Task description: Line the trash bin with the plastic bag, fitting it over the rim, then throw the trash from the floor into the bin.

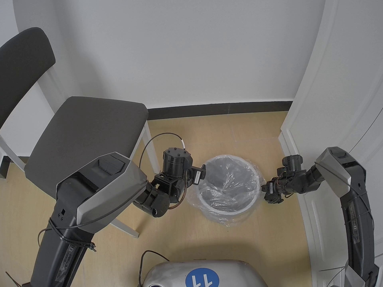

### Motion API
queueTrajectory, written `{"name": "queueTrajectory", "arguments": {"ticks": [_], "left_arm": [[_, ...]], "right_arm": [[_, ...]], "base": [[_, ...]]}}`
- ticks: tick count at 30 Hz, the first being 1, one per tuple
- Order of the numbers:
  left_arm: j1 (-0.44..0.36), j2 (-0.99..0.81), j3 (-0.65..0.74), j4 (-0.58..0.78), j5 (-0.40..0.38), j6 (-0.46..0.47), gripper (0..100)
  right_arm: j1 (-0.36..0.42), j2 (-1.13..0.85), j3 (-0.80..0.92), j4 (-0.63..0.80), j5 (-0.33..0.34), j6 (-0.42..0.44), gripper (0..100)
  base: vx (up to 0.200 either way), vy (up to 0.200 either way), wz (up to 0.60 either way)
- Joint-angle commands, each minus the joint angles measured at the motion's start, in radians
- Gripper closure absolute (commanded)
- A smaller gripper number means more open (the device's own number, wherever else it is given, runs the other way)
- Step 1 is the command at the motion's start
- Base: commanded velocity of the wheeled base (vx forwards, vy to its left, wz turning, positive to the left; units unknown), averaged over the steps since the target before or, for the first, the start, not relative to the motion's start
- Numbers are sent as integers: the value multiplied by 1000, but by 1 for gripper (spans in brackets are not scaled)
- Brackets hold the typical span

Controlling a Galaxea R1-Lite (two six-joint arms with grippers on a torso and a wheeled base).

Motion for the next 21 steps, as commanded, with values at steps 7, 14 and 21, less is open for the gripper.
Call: {"name": "queueTrajectory", "arguments": {"ticks": [7,14,21], "left_arm": [[-2,-12,87,-60,2,-20,0],[6,-96,266,-199,0,-23,0],[10,-196,500,-395,2,-40,0]], "right_arm": [[-118,-386,375,9,211,-334,0],[-134,-512,475,-5,350,-424,0],[33,-569,622,-184,369,-377,0]], "base": [[0,0,0],[0,0,0],[0,0,0]]}}
